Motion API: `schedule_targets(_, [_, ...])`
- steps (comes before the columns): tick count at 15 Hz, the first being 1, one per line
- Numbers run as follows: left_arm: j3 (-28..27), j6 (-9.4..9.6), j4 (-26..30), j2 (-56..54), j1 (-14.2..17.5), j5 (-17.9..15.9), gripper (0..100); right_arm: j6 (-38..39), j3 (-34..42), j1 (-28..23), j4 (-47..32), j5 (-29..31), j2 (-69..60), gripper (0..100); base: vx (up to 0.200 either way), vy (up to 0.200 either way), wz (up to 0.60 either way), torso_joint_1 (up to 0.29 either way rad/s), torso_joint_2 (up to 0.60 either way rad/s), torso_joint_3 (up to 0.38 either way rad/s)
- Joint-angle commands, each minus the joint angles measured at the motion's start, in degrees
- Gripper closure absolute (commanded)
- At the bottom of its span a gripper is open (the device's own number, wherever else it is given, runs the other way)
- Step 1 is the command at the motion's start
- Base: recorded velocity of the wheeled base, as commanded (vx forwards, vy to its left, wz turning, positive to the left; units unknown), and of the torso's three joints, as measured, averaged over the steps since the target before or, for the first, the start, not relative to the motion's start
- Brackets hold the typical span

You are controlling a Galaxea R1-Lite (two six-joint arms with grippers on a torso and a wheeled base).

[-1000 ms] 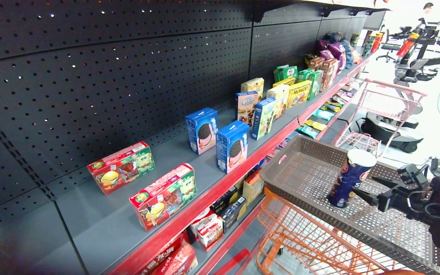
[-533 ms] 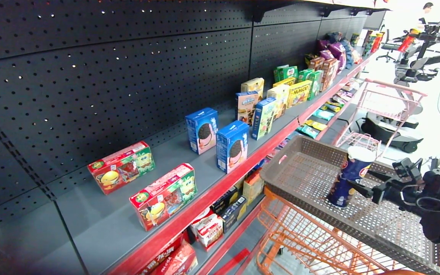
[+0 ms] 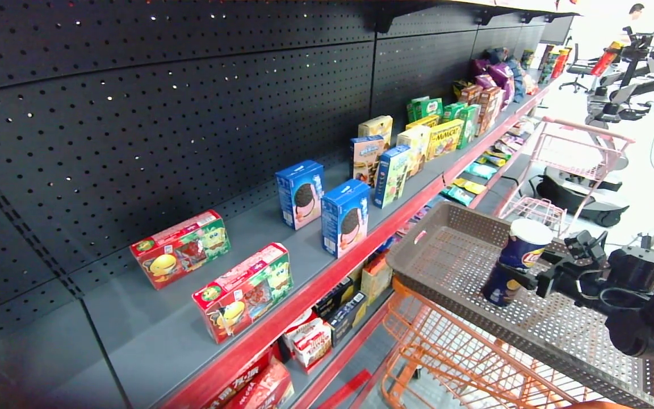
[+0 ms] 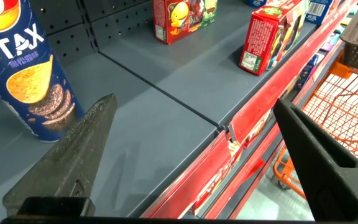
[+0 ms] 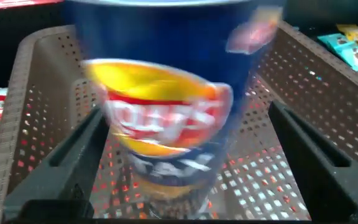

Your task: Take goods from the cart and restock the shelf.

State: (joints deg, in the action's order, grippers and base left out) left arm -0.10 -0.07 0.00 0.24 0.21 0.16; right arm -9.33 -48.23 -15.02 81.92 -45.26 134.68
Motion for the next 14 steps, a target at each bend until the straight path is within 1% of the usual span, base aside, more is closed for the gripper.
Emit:
schedule_targets(1, [0.01,-0.01,0.00,0.02,-0.03,0.02,0,0.27,-0.90,0.34,0.17,0.00,0.93,0,0.000,0.000,0.00,0.000,0.00,0.000])
schedule_targets(6, [0.10,-0.01,0.00,0.02,-0.03,0.02,0,0.36,-2.93,0.87,-0.01,0.18,2.52,0,0.000,0.000,0.00,0.000,0.00,0.000])
schedule_targets(14, [0.01,-0.01,0.00,0.02,-0.03,0.02,0,1.59,-8.82,0.52,-0.53,0.35,4.98,0,0.000,0.000,0.00,0.000,0.00,0.000])
